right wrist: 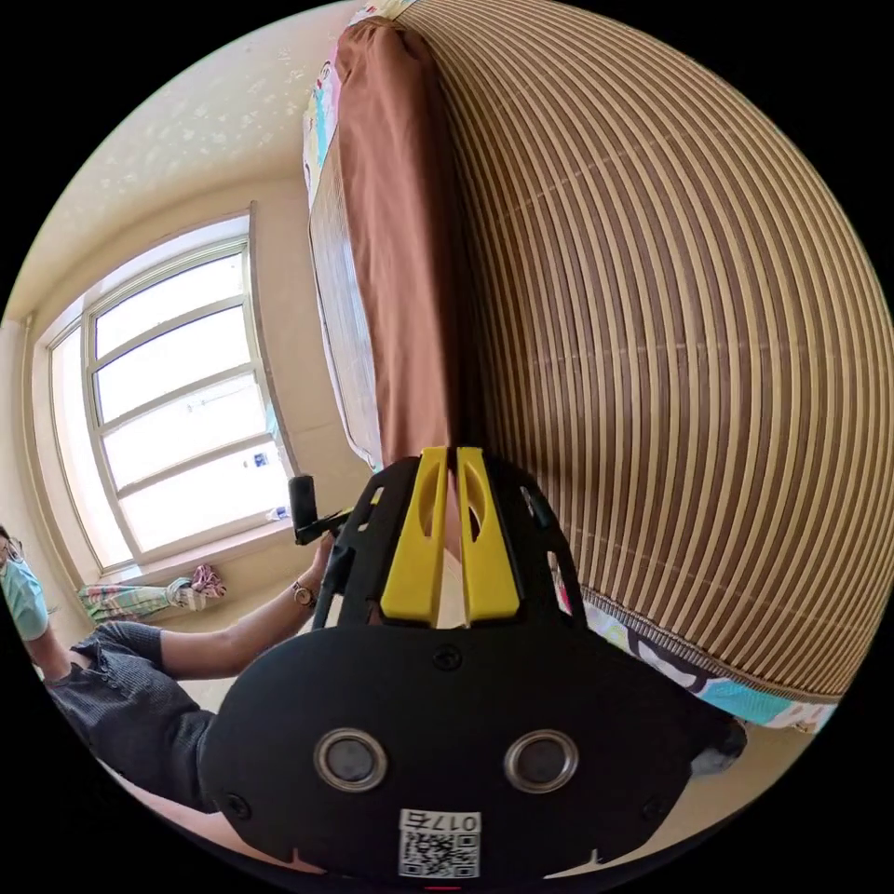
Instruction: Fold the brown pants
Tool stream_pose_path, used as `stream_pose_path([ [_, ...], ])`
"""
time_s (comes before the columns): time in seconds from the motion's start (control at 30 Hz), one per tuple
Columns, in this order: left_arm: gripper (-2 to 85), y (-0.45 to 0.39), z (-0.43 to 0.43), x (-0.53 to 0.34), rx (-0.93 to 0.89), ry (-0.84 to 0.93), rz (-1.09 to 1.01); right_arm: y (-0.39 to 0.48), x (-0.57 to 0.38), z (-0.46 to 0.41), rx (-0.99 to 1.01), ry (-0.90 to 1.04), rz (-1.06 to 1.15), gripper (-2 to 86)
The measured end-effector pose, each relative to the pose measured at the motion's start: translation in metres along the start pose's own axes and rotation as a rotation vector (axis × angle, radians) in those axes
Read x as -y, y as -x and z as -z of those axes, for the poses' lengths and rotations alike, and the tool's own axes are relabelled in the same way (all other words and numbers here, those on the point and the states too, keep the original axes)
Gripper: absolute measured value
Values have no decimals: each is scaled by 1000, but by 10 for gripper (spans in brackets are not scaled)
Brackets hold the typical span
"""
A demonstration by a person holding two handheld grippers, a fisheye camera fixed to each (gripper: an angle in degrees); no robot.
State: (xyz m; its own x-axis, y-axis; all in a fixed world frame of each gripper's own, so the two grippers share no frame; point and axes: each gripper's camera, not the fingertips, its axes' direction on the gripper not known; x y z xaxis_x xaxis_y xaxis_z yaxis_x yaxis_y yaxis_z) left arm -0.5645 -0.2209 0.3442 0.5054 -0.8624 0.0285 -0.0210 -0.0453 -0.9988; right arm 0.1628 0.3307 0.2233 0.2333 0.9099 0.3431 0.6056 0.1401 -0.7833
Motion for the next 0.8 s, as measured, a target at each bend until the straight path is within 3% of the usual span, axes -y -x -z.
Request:
stream_pose_path([
  [0.17,-2,-18,23,-7,-95,-30,-76,5,-2,7,273,-21,21,14],
  [0.33,-4,-31,57,-23,-218,-139,-131,18,2,3,423,-35,62,12],
  [0.47,-4,-5,60,-38,-188,-205,28,-5,15,-5,182,-35,-98,15],
  [0.53,-2,3,40,-32,-222,-139,83,-5,19,-4,130,-37,-116,19],
  [0.63,6,-6,19,-21,-74,-26,105,11,29,-5,-34,57,-63,35],
  [0.7,34,-17,28,-16,2,-110,113,21,32,-9,-125,121,-11,55],
  [0.8,75,-22,32,-1,-69,-187,111,32,29,-2,-167,58,41,84],
])
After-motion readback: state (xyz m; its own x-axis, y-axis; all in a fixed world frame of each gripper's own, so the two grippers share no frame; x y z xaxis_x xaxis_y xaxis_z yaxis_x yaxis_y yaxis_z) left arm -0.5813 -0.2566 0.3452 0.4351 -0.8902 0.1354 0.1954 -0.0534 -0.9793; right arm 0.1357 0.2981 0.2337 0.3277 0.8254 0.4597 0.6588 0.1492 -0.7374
